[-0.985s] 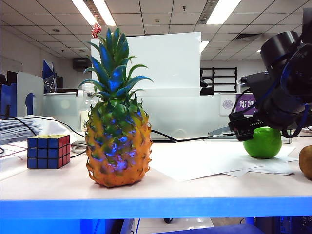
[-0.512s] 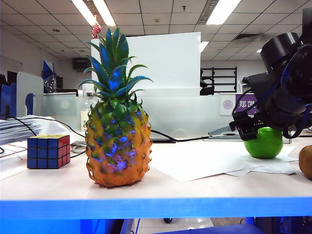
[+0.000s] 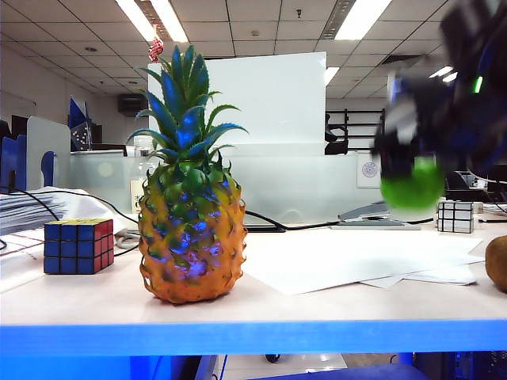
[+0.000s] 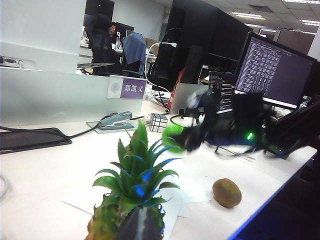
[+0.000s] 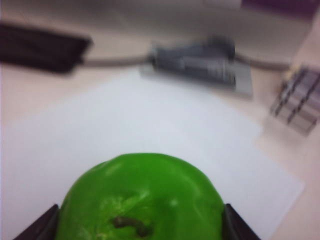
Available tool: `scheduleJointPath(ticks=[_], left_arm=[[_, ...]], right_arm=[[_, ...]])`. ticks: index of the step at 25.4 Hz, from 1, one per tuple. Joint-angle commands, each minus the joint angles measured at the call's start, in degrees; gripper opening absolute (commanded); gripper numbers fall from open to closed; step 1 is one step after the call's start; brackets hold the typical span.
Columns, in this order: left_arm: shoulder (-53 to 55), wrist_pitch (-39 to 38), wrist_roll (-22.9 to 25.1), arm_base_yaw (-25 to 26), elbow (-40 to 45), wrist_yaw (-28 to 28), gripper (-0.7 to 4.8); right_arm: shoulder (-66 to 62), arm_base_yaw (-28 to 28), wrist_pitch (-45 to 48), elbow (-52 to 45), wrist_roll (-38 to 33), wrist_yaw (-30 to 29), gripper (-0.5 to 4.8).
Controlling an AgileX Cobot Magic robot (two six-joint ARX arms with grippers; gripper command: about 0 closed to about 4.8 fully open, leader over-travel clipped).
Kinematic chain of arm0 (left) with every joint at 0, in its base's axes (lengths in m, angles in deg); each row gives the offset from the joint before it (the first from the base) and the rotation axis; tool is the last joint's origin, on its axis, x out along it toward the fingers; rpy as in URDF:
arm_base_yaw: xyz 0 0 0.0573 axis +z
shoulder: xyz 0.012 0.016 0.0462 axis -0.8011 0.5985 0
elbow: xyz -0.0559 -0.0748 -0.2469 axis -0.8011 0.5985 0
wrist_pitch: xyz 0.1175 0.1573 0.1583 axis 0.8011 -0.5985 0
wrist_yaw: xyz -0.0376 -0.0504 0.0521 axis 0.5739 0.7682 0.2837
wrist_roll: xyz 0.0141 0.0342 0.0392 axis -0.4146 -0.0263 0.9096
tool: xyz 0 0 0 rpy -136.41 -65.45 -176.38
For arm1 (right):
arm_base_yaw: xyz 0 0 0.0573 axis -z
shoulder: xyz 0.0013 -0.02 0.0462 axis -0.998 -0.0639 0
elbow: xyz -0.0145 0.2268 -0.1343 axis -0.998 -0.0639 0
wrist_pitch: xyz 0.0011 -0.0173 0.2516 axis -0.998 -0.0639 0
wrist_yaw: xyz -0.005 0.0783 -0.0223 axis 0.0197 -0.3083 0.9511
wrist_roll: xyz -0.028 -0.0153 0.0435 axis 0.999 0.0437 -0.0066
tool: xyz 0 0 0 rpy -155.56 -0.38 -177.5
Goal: Arrange all the fruits from large to small from left to right in a row.
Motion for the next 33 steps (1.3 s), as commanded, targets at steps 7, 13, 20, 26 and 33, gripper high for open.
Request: scheduleJointPath(ticks=[7, 13, 20, 26, 33], left_arm=[[-0.09, 5.11, -8.87, -0.07, -0.17, 13.81, -0.05], [-0.09, 5.18, -11.65, -0.09, -0.17, 17.57, -0.05], [-0.09, 4.74, -12.63, -2.93, -0.17, 17.92, -0.05], [-0.09, 3.02, -11.58, -2.91, -0.17, 17.68, -0.05], [-0.11, -12.26, -4.39, -2.93, -0.17, 6.38, -0.05]], right_arm=[[10.23, -8.55, -15.02, 0.22, -1.42, -11.67, -0.02], [9.73, -14.91, -21.75, 0.09, -1.16, -9.6, -0.02], [9.97, -18.56, -33.44, 0.07, 0.94, -10.84, -0.02], [9.97, -23.93, -35.23, 0.07, 1.22, -8.07, -0.02], [9.57, -23.89, -36.02, 0.04, 1.2, -4.13, -0.02]])
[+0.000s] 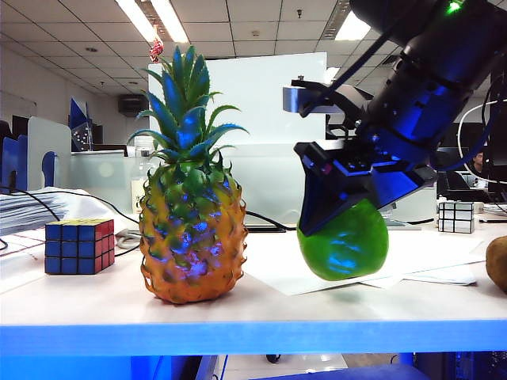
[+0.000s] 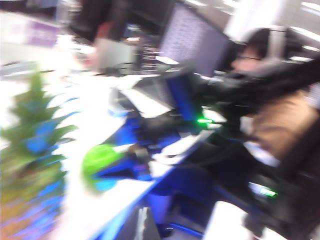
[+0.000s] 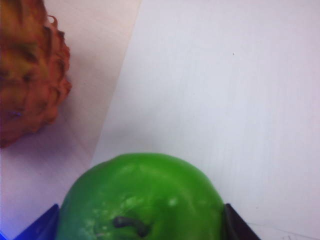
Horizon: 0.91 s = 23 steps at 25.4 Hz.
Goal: Arrange all the fruits from large to small from left to right in a row.
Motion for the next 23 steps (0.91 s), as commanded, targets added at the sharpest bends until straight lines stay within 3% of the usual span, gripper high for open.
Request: scheduleJointPath(ticks=[1, 4, 15, 16, 17, 18, 21, 23], left_arm=[[-0.09, -9.86, 4.94, -0.04, -0.15, -9.42, -0.05], [-0.09, -10.25, 5.49, -0.04, -0.15, -12.48, -0.05], [-0.09, -11.47, 6.32, -0.04, -0.15, -13.66, -0.05], [-0.09, -11.45, 6.32, -0.04, -0.15, -13.6, -0.05], [-0.09, -11.45, 6.29, -0.04, -0.15, -13.4, -0.05], [-0.09, -11.45, 6.23, -0.04, -0.15, -13.4, -0.05], [-0.09, -11.43, 6.14, -0.04, -0.15, -12.98, -0.05], [-0.09, -11.23, 6.12, -0.04, -0.15, -12.35, -0.05]], right_arm=[[-0.39, -0.04, 0.52, 0.13, 0.15, 0.35, -0.02], [-2.32, -0.2, 0.28, 0.13, 0.11, 0.26, -0.02], [-3.45, -0.2, 0.09, 0.13, -1.07, -0.81, 0.04], [-3.45, -0.22, 0.2, 0.13, -1.51, -0.76, 0.81], [-3.45, -0.22, 0.2, 0.13, -2.14, -0.72, 2.2], [-3.45, -0.2, 0.17, 0.13, -2.43, -0.72, 3.03], [-3.43, -0.2, 0.74, 0.15, -2.45, -0.48, 3.23], [-3.23, -0.2, 1.75, 0.15, -2.56, -0.33, 3.94]])
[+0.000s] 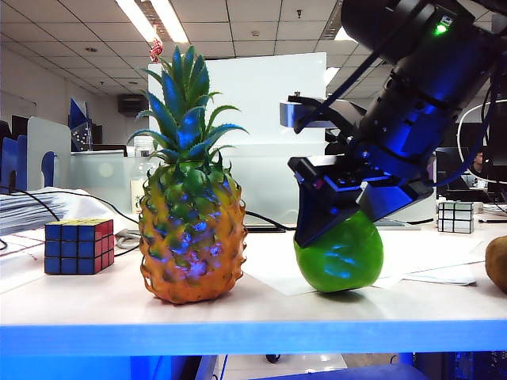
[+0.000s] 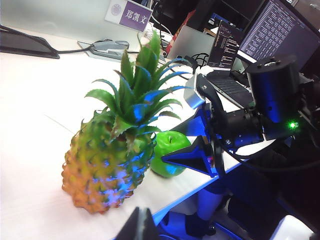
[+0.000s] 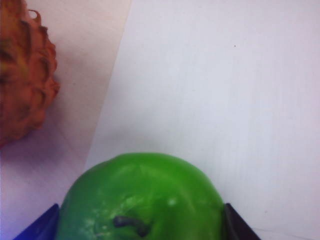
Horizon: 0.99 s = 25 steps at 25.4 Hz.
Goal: Arrange all the fruits from large to small from left to right in a row.
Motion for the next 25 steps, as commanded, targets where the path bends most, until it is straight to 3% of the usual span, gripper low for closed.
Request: scheduleJointPath(ticks=[1, 5, 11, 16, 17, 18, 19, 20, 22, 25], left_arm=[[-0.07, 0.63, 0.07, -0.04, -0.22, 1.16, -0.05], [-0.09, 0.66, -0.15, -0.04, -0.22, 1.57, -0.05], [-0.07, 0.7, -0.15, -0.04, -0.22, 1.57, -0.05], [-0.07, 0.7, -0.11, -0.02, -0.22, 1.03, -0.05], [-0.07, 0.72, 0.0, -0.02, -0.22, 0.74, -0.05], [-0.07, 0.7, 0.11, -0.02, -0.22, 0.15, -0.05], [-0.07, 0.7, 0.09, -0.02, -0.22, -0.79, -0.05], [-0.07, 0.72, 0.09, 0.02, -0.22, -1.73, -0.05], [-0.07, 0.74, 0.09, 0.02, -0.22, -4.63, -0.05], [-0.07, 0.87, 0.07, 0.04, -0.33, -8.22, -0.05]], right_arm=[[0.11, -0.13, 0.33, -0.04, -1.01, 0.15, 4.25], [1.03, -0.13, 1.29, -0.04, -1.7, 1.7, 4.79], [2.05, -0.09, 5.66, -0.04, -1.75, 3.87, 4.79], [3.96, -0.04, 14.71, 0.04, -1.95, 6.69, 4.79], [4.87, -0.04, 17.05, 0.04, -1.92, 8.15, 4.28], [6.03, 0.07, 18.71, 0.04, -1.88, 9.6, 2.52], [7.65, 0.31, 20.63, 0.04, -1.75, 10.88, -0.12], [9.31, 0.46, 22.05, 0.04, -0.9, 11.02, 0.07], [14.8, 1.2, 23.34, 0.04, -0.09, 10.75, -0.06], [26.43, 1.75, 19.08, 0.02, -0.09, 9.73, -0.06]])
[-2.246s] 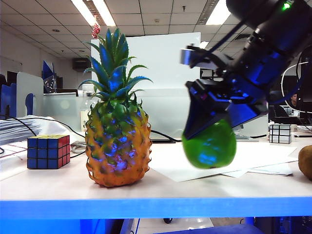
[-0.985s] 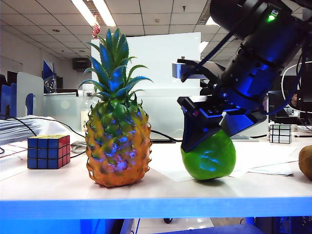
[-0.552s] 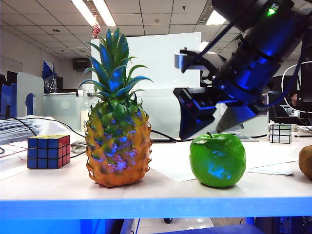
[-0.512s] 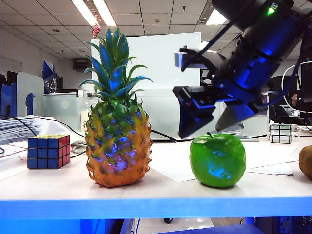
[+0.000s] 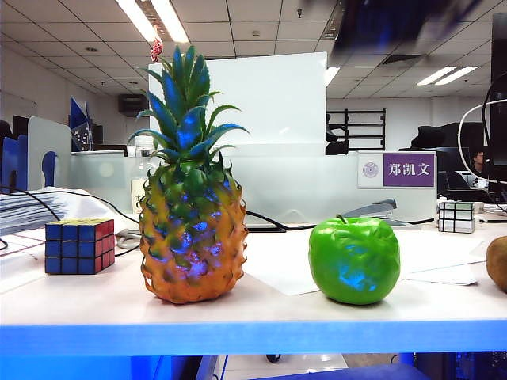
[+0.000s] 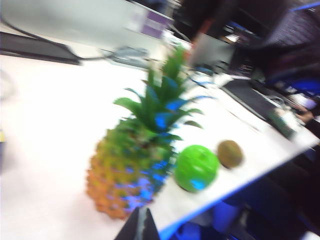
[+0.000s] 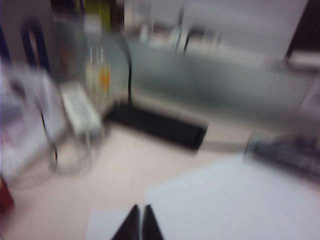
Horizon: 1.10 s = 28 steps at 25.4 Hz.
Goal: Arrange all the fruits from large to small from left to right in a row.
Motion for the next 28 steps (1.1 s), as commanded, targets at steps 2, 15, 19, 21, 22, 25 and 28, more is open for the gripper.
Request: scheduleJointPath(ticks=[2, 15, 19, 21, 22, 25, 28], left_arm=[[-0.09, 1.49, 0.17, 0.02, -0.61, -3.76, -0.05], [-0.09, 9.77, 0.2, 0.02, -0.87, -3.69, -0.05], [-0.07, 9.77, 0.15, 0.02, -0.87, -2.45, -0.04], [-0.07, 9.29, 0.2, 0.07, -0.85, -2.62, -0.04], [-0.09, 9.31, 0.2, 0.09, -0.85, -2.69, -0.04], [-0.09, 9.29, 0.2, 0.04, -0.85, -2.21, -0.04], [-0.09, 9.31, 0.22, 0.04, -0.85, -2.4, -0.04]], right_arm=[[16.79, 0.2, -7.61, 0.2, 0.0, -2.78, -0.06], [62.38, -0.17, -50.42, 0.35, -9.42, -16.41, -0.06], [61.61, -0.2, -59.73, 2.21, -10.86, -19.34, -0.06], [61.68, -0.02, -60.81, 1.18, -10.84, -22.1, -0.06], [62.07, 0.04, -61.44, 0.15, -10.84, -23.34, -0.06], [62.51, -0.07, -62.01, -3.37, -10.73, -23.26, -0.06], [62.34, -0.09, -56.02, -7.43, -11.21, -23.54, -0.06]])
